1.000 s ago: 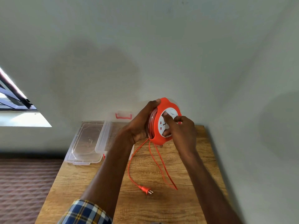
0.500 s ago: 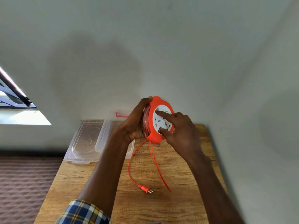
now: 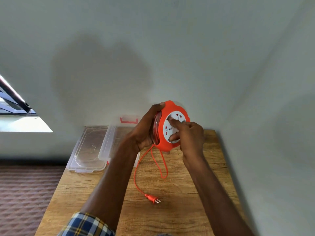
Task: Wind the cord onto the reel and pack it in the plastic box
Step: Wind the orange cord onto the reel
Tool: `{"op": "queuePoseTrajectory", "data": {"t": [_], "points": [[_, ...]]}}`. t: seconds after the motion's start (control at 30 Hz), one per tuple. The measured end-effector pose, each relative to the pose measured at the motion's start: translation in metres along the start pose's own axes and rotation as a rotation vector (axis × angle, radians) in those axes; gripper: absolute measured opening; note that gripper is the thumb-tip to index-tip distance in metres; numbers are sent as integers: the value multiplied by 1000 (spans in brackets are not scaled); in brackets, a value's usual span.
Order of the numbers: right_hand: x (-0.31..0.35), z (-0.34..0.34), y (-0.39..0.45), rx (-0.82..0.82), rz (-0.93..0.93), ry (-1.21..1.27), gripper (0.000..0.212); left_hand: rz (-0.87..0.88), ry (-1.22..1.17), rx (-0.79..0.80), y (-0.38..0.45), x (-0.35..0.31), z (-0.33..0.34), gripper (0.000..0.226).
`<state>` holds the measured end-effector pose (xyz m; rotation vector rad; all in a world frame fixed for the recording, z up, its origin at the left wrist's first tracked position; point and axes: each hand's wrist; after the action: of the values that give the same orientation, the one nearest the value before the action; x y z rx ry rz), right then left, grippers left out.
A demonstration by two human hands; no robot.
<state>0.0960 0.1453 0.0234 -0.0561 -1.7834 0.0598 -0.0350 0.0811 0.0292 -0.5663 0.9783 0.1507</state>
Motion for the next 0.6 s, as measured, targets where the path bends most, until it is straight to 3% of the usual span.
{"op": "queuePoseTrajectory", "data": {"t": [0.07,0.2,0.27,0.4,0.5,0.6], "points": [[0,-5,3,41,-60,-50,45,3,-1,-5,0,0,-1,59],[-8,-23,9,-57,-616,-316,33,-32,-83,44,0,-6,-2,65],[-11,-28,14,19,-783,-315,28,-47,-94,47,2,-7,-4,65],[-13,-29,20,182,-851,-388,47,-57,-81,42,5,-6,-9,66],[-11,-27,16,218,-870,-450,67,-40,-98,14,5,-5,-12,66],[-7,-23,14,185,-875,-502,70,-4,-112,14,4,-5,-12,64]]}}
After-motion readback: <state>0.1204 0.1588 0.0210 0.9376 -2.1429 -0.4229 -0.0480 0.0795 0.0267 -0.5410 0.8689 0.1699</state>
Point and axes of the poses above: each hand's wrist, its own y-axis towards the middle knuckle, its own z-axis out of the palm, x = y × z, and after that the axes turned 15 degrees about -x, right-handed
